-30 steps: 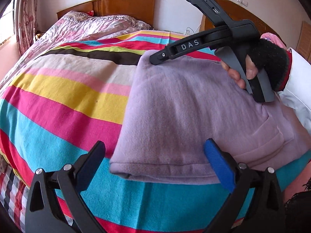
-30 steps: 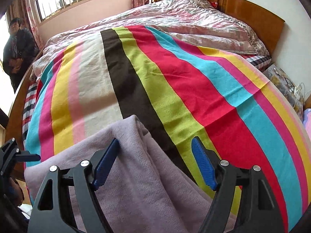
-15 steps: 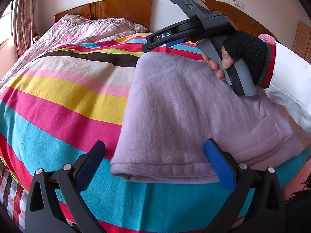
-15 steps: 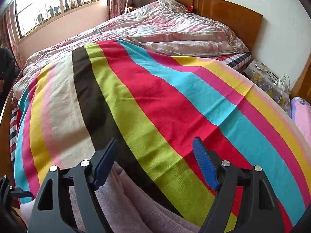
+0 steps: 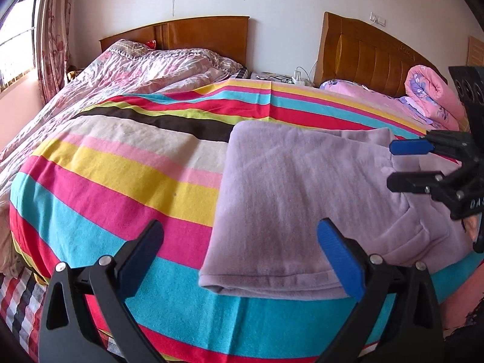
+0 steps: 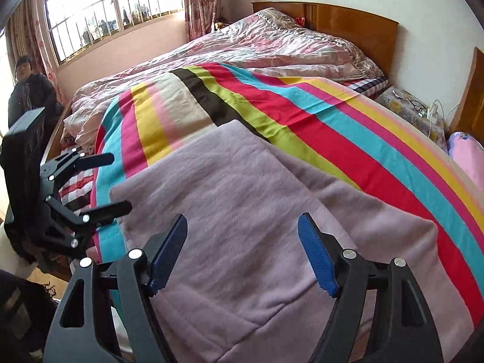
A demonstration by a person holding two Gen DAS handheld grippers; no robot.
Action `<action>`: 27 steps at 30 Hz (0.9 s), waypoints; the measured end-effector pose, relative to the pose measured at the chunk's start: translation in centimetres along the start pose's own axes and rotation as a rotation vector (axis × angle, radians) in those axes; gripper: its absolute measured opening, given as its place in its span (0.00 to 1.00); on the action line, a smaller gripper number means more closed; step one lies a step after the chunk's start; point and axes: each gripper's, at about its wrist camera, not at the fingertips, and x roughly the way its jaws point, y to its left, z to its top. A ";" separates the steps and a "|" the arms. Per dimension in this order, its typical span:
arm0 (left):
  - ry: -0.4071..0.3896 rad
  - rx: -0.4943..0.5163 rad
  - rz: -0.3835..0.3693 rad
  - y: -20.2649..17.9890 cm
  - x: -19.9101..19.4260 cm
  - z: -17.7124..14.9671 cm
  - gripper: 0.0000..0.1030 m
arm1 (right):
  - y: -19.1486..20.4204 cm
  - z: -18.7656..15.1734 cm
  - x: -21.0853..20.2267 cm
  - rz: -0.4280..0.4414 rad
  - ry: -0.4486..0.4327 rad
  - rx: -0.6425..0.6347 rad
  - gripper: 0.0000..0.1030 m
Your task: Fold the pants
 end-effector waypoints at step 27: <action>0.170 0.133 0.083 -6.6 16.4 11.0 0.99 | -17.4 -0.4 4.1 0.169 -0.011 0.305 0.75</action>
